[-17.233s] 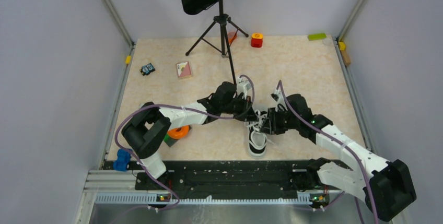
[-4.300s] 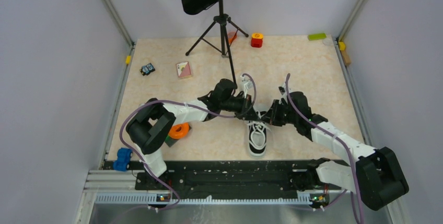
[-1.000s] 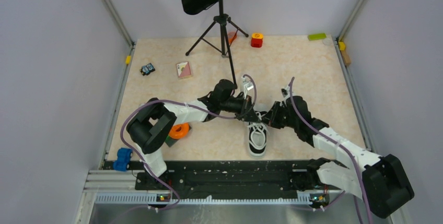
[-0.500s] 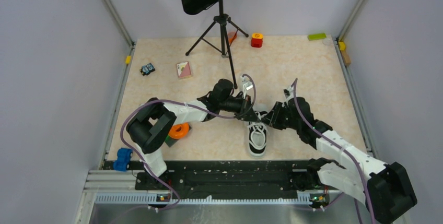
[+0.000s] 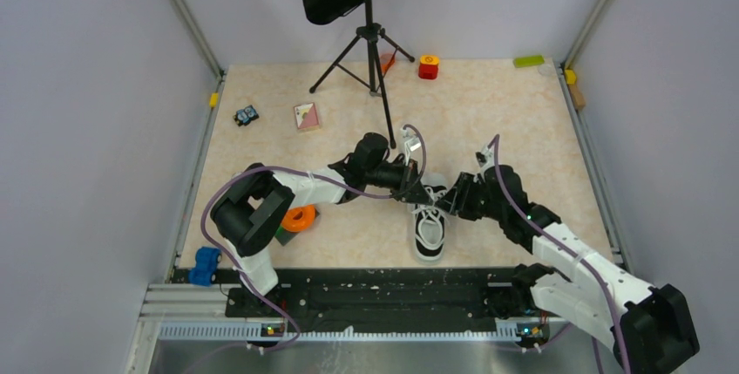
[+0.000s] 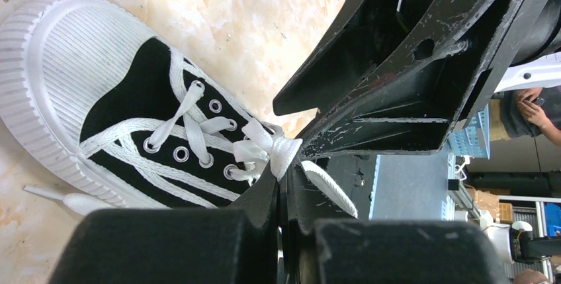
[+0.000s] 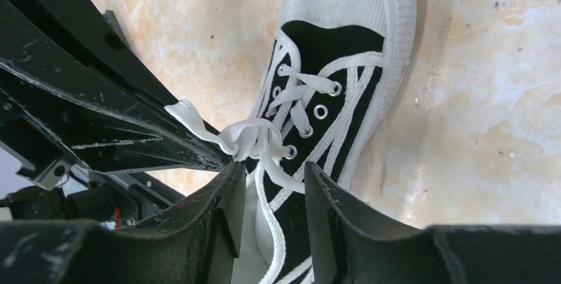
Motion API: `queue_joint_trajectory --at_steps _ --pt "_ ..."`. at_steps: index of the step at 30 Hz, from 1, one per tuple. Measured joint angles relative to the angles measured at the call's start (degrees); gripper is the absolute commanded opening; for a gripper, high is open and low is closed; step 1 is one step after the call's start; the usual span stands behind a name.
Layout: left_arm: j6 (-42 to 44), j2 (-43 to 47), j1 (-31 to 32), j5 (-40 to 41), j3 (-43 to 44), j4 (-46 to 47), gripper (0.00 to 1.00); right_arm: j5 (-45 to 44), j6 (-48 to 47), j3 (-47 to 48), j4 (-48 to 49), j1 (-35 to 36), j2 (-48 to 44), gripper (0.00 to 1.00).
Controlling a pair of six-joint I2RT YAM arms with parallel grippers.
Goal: Tie the shoes
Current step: Cross the shoelace with the shoelace.
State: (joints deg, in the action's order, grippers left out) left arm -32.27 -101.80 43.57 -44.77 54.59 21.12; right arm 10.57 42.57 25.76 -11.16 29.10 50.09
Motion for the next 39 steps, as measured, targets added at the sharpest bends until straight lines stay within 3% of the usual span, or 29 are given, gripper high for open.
queue_joint_trajectory --at_steps 5,11,15,19,39 --pt "-0.2 0.0 0.0 0.0 -0.1 0.3 0.0 0.5 -1.9 0.0 -1.0 0.0 0.1 0.44" --pt "-0.2 0.0 0.0 0.0 -0.1 0.4 0.0 1.3 -3.4 0.0 -0.9 0.0 1.7 0.38" --pt "-0.3 0.0 0.0 -0.1 -0.1 0.4 0.0 1.3 -4.1 -0.4 -0.5 0.0 3.2 0.23" --pt "-0.4 0.0 0.0 -0.2 -0.1 0.4 0.0 1.4 -4.5 -0.7 0.2 0.0 3.8 0.01" --pt "-0.4 0.0 0.0 -0.4 -0.1 0.4 0.0 2.2 -5.0 0.2 0.1 0.0 3.8 0.0"
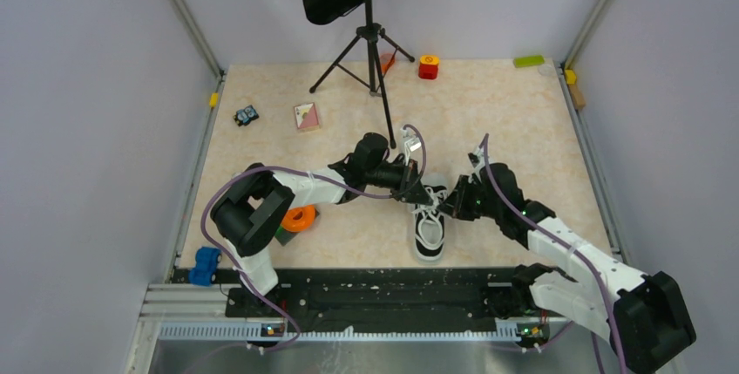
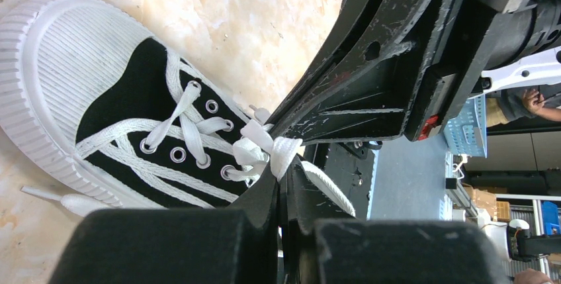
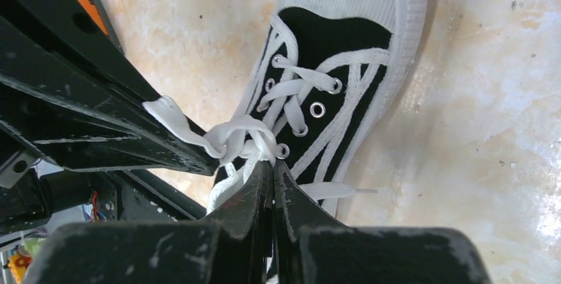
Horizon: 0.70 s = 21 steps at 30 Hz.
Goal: Tie the shoes
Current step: Cross the shoelace with the shoelace.
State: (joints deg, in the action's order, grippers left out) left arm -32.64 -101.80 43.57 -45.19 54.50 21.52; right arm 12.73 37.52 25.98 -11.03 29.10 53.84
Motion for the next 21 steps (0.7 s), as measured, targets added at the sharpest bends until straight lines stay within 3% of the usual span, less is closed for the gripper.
queue_joint_trajectory --at_steps 21 --pt "0.0 0.0 0.0 0.0 0.0 0.0 0.0 1.2 0.1 2.3 1.9 0.0 1.8 0.0"
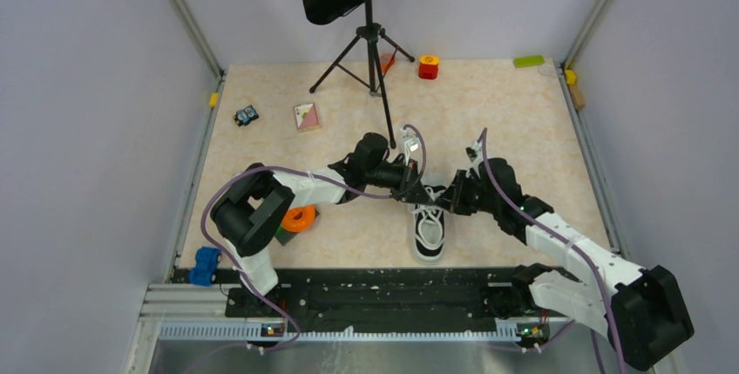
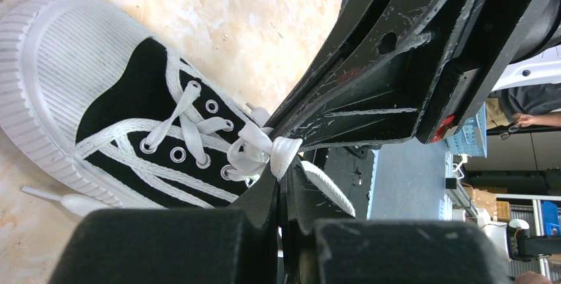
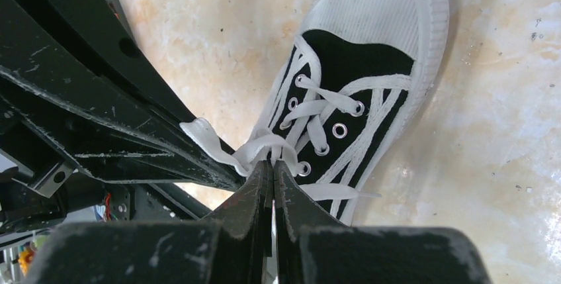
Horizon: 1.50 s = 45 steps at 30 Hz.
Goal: Tie the shoes
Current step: Cross the shoelace with the shoelace.
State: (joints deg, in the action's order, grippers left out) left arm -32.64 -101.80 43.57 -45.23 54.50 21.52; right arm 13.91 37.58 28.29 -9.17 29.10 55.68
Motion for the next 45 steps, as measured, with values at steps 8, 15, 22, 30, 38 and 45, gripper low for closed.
queue_joint_trajectory --at_steps 8,15,22,30,38,45 --pt "-0.1 0.0 0.0 -0.2 0.0 0.0 0.0 0.3 0.1 0.0 0.4 0.0 2.1 0.07" --pt "-0.2 0.0 0.0 -0.4 -0.4 0.9 0.0 0.1 0.5 0.0 0.3 0.0 1.9 0.35" --pt "-0.2 0.0 0.0 -0.8 -0.4 1.2 0.0 -0.9 0.4 0.0 -3.4 0.0 -1.1 0.38" --pt "-0.2 0.0 0.0 -0.8 -0.4 1.3 0.0 -1.2 0.4 1.3 -6.8 0.0 -3.6 0.4" --pt "1.1 0.0 0.0 -1.5 -0.4 0.9 0.0 -2.5 0.8 3.3 -9.5 -0.7 -7.4 0.4" --pt "7.1 0.0 0.0 -2.8 0.2 -2.9 0.0 0.6 3.7 3.2 -7.0 -6.8 -5.9 0.4"
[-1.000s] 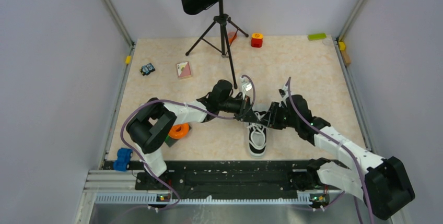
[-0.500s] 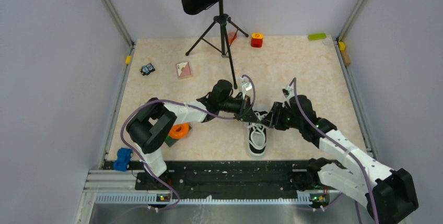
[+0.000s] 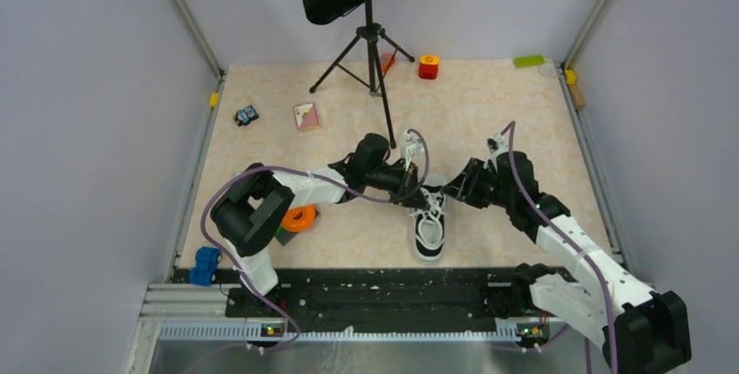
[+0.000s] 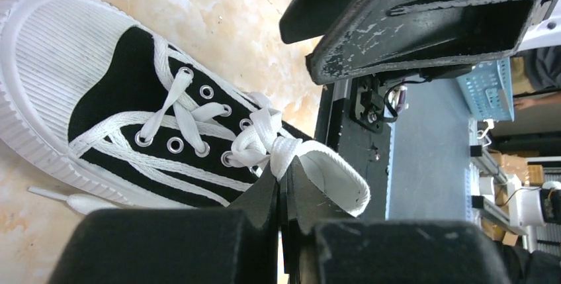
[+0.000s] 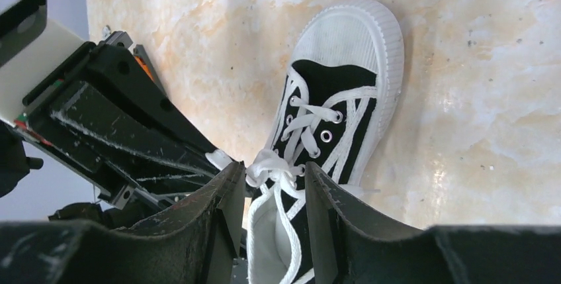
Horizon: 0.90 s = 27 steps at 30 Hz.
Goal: Tie the shoes
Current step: Cross the shoelace with the shoelace.
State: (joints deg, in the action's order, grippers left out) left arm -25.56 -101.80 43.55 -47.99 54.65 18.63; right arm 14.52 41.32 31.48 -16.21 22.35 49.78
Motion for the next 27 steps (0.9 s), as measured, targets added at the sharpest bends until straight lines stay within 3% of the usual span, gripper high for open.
queue_joint_trajectory --at_steps 9,17,27 --pt "6.7 0.0 0.0 -0.7 0.9 -4.5 0.0 6.3 2.4 0.0 5.4 -1.2 8.4 0.4" --pt "7.3 0.0 0.0 -0.8 1.6 -5.4 0.0 10.0 1.6 0.0 6.1 -1.2 12.2 0.33" --pt "7.5 0.0 0.5 -1.5 2.8 -5.5 0.0 12.5 -0.7 0.6 6.6 -1.2 15.1 0.32"
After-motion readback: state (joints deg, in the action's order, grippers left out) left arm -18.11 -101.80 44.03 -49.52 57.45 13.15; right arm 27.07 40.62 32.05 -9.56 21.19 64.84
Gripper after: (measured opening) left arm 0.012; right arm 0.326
